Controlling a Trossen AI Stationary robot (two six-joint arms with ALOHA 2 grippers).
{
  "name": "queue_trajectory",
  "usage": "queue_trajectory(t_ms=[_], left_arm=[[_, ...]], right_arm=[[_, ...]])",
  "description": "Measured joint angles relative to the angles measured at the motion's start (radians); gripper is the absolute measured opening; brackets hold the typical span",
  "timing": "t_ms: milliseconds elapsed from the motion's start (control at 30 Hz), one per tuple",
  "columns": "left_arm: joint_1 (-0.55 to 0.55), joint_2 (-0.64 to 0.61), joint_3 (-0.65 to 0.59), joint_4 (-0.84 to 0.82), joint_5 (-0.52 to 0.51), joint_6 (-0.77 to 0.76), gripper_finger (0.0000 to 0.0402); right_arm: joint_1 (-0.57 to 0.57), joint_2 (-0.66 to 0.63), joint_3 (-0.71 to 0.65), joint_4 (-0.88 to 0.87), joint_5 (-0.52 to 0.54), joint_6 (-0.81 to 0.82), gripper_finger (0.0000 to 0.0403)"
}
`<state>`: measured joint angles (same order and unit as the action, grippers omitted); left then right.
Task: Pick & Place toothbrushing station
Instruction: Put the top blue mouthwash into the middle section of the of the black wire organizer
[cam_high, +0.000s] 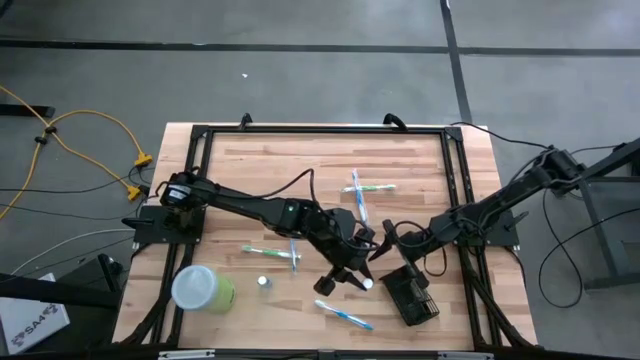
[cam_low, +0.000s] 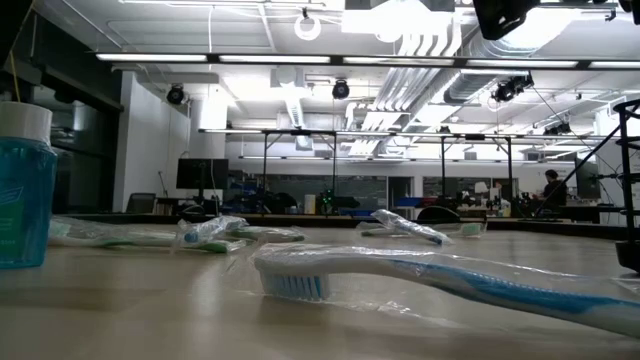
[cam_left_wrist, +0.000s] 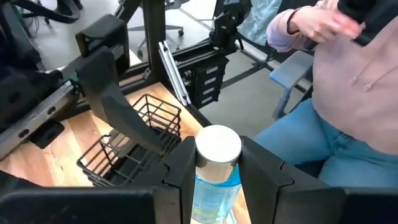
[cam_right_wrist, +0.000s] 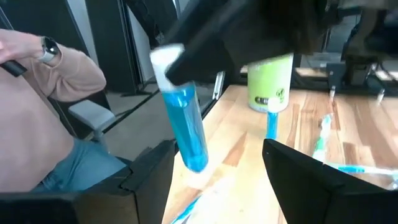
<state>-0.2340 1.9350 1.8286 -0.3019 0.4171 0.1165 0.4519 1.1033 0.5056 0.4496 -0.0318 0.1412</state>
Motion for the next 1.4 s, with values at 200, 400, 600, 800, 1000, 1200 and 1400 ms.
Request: queue_trajectory(t_ms=[200,400,600,800,1000,1200,1400], left_arm=[[0.000,0.019,0.000,-0.011,0.006,-0.042,0.0094],[0.000,0.044,0.000,-0.011,0.016,-0.065,0.0094],[0.000,0.049,0.000,-0.021,0.040,-0.088,0.0094],[0.000,0.055,0.000,-0.022,0.041,-0.102,0.0094],[0.000,0.058,0.000,-0.023,0.041,-0.118,0.0094],[0.000,0.058,0.000,-0.023,0.039,-0.149,0.0094],[0.000,0.058,0.000,-0.027,0.033,-0.163,0.0094]], right_arm=[[0.000,0.078,0.000,0.028,-0.004,0.021,0.0238],[0.003,0.153,0.000,0.143,-0.056,0.024,0.0238],[0.007,0.176,0.000,0.156,-0.055,0.030,0.0238],[0.008,0.210,0.000,0.208,-0.055,0.039,0.0238],[0.008,0.261,0.000,0.267,-0.070,0.039,0.0238],[0.008,0.274,0.000,0.318,-0.074,0.038,0.0238],[0.014,0.274,0.000,0.327,-0.076,0.038,0.0238]])
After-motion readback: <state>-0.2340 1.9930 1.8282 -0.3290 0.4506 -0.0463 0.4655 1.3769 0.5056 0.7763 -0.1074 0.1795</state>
